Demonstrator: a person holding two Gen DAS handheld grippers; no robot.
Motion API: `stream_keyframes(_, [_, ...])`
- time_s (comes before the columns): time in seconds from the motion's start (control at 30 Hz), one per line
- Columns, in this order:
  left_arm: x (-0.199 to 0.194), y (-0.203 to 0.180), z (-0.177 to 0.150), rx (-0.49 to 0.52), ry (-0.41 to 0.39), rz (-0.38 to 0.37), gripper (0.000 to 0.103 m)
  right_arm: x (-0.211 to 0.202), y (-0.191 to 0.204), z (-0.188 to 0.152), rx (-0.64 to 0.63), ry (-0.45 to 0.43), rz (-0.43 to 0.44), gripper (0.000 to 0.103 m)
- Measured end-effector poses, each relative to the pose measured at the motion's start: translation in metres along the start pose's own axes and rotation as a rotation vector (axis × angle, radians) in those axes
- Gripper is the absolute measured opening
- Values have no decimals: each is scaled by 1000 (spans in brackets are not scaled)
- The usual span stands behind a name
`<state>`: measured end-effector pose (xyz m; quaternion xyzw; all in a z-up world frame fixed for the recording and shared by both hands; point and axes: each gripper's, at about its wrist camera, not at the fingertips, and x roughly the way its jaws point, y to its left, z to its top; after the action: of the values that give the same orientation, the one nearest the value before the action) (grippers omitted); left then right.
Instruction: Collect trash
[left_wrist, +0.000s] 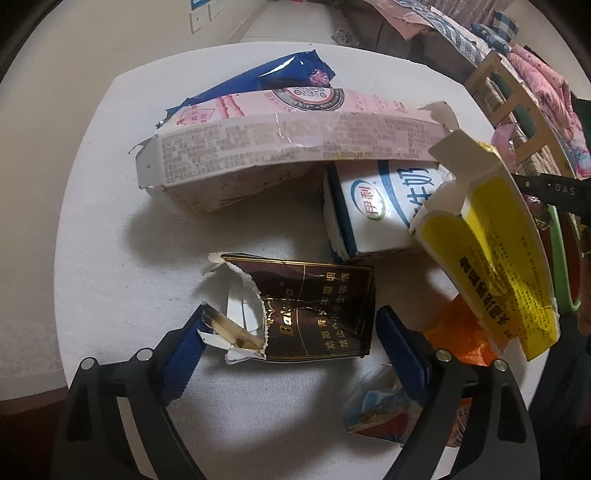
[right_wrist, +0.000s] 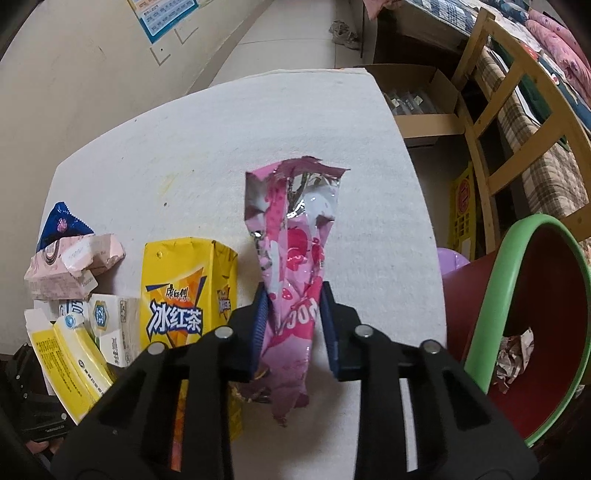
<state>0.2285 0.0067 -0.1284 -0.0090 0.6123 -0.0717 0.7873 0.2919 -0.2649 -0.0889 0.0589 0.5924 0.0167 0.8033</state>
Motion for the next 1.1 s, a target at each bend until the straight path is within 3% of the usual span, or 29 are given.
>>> stream_keyframes(0.1, [-2, -1, 1, 1, -6, 3, 72, -2, 0, 0, -7, 0, 0, 19])
stream_keyframes(0.17, [-3, 0, 2, -11, -4, -14, 72, -4, -1, 0, -6, -3, 4, 18])
stream_keyframes(0.23, [-6, 3, 2, -22, -13, -19, 64, -10, 3, -2, -8, -11, 7, 16])
stream_keyframes(0.3, [-13, 8, 1, -41, -23, -19, 48, -15, 2, -2, -12, -20, 10, 16])
stream_keyframes(0.4, [-18, 18, 0, -75, -20, -38, 44, -25, 3, -3, -19, -35, 11, 16])
stream_keyframes(0.7, [-32, 30, -12, -147, -38, -88, 42, -49, -4, -13, -16, -72, 17, 16])
stream_keyframes(0.8, [-31, 34, -20, -201, -29, -100, 53, -54, -4, -15, -20, -81, 20, 16])
stream_keyframes(0.87, [-26, 36, -26, -237, -17, -115, 54, -55, -3, -17, -25, -83, 22, 16])
stream_keyframes(1.0, [-23, 39, -33, -307, -11, -117, 69, -59, 0, -18, -39, -90, 26, 16])
stream_keyframes(1.1, [-23, 43, -37, -372, -3, -119, 73, -59, 1, -18, -43, -93, 30, 16])
